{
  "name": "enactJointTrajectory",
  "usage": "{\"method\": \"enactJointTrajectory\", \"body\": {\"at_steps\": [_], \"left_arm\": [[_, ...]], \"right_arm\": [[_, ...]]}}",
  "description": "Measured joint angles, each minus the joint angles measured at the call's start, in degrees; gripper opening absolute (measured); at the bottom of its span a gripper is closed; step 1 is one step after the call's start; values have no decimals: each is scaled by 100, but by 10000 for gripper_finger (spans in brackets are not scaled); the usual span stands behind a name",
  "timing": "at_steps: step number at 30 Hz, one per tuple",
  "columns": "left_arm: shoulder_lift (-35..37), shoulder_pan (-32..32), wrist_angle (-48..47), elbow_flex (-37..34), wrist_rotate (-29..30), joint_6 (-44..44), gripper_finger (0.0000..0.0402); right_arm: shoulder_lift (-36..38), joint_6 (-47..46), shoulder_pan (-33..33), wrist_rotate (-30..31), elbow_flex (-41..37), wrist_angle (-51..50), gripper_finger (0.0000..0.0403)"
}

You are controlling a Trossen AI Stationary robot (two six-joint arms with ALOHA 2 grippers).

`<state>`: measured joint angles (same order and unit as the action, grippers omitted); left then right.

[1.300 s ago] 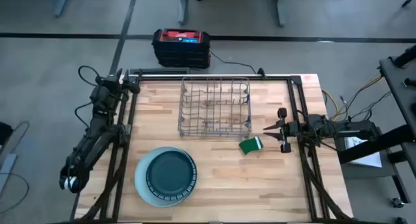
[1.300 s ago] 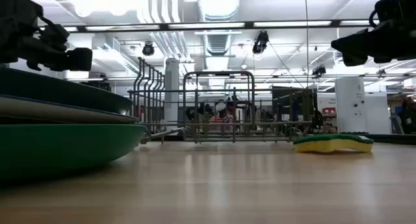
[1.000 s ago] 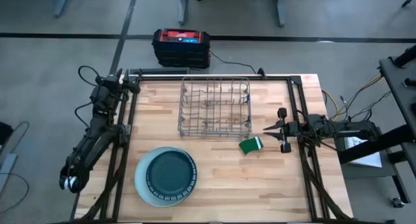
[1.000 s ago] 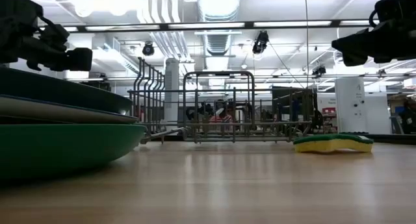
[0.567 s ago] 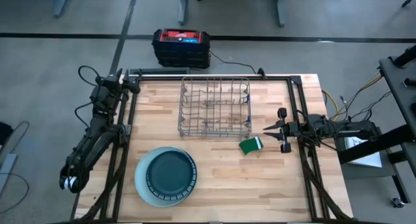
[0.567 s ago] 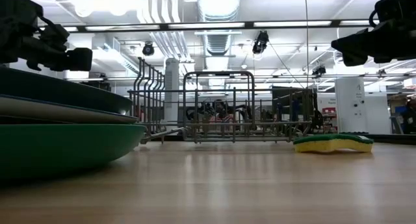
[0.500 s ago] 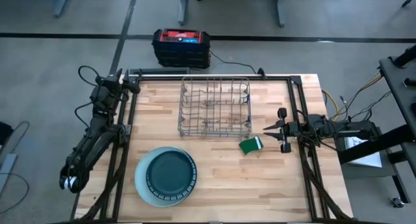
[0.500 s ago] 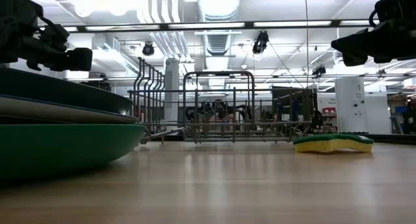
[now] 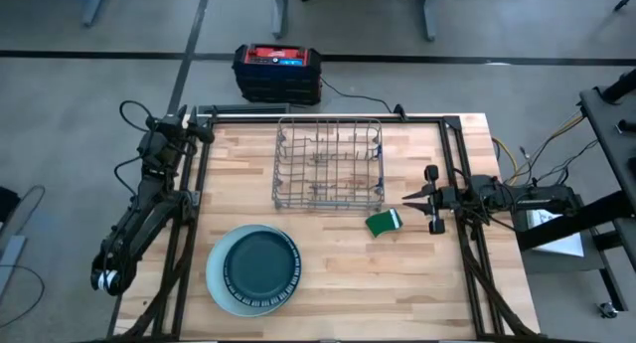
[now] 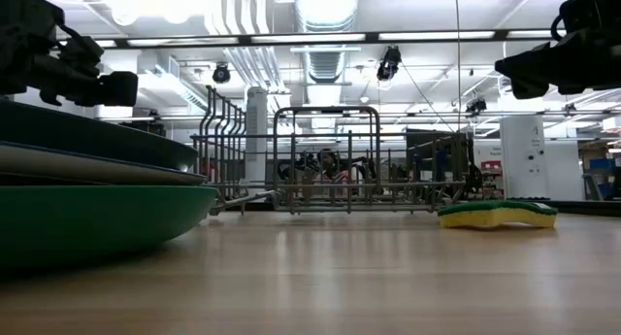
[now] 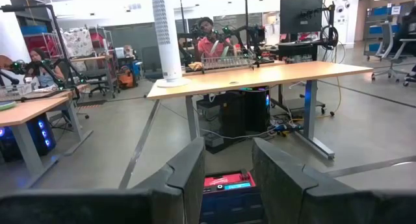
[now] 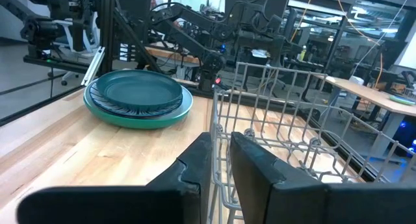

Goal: Sort dishes
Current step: Put the dark green plate into the dish rack

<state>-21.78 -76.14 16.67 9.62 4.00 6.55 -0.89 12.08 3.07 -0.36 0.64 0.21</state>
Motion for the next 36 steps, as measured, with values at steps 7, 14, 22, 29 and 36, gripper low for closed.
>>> {"method": "enactJointTrajectory", "body": {"at_steps": [7,14,22,29,36], "left_arm": [[0,0,0,-1,-1,0,116],[0,2,-2,-1,-1,0,116],[0,0,0,0,0,0,116],[0,1,-1,0,-1,0,116],[0,0,-1,-1,-1,0,116]], "right_arm": [[0,-2,0,2,0,2,54],[-2,0,2,0,-2,2,66],[-2,-2,0,0,0,2,62],[-1,-2,0,0,-1,0,50],[-2,-2,2,0,0,0,54]]}}
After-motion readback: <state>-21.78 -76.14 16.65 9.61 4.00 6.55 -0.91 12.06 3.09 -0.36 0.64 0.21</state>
